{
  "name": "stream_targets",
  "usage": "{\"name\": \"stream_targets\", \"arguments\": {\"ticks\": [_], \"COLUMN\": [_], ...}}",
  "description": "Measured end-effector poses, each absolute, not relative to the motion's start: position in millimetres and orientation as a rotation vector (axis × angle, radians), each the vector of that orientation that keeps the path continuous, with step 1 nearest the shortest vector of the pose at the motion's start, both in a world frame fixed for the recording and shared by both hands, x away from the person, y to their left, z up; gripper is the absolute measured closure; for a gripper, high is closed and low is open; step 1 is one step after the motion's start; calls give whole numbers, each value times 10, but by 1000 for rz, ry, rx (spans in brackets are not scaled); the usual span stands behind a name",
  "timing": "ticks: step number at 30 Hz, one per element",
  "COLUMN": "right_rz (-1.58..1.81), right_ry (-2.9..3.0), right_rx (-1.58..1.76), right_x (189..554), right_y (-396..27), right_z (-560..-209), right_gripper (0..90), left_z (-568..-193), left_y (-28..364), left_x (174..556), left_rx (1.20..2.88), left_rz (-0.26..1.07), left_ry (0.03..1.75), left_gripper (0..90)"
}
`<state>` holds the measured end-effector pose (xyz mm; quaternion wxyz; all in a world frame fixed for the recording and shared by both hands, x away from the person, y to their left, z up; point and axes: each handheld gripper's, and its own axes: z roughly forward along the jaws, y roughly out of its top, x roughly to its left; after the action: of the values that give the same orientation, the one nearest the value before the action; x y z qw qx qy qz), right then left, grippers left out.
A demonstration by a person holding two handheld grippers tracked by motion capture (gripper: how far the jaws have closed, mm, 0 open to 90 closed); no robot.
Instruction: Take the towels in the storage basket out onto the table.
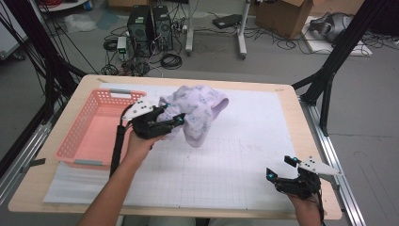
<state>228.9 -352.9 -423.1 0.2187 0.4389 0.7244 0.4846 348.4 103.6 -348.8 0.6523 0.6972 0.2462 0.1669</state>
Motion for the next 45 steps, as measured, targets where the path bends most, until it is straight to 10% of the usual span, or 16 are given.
{"name": "stream_targets", "arguments": {"ticks": [19, 24, 45], "right_rz": [1347, 1347, 1340], "right_ry": [2012, 2015, 2022], "right_rx": [1224, 1228, 1228], "right_x": [2300, 2312, 2355], "right_y": [-3557, -3561, -3490], "right_z": [-4250, -4263, -4265], "right_gripper": [79, 79, 79], "left_z": [-3995, -3972, -3895], "left_y": [320, 384, 893], "left_x": [3715, 3699, 3380], "left_rx": [1728, 1705, 1673], "left_rz": [322, 342, 393], "left_ry": [688, 751, 759], "left_gripper": [451, 292, 253]}}
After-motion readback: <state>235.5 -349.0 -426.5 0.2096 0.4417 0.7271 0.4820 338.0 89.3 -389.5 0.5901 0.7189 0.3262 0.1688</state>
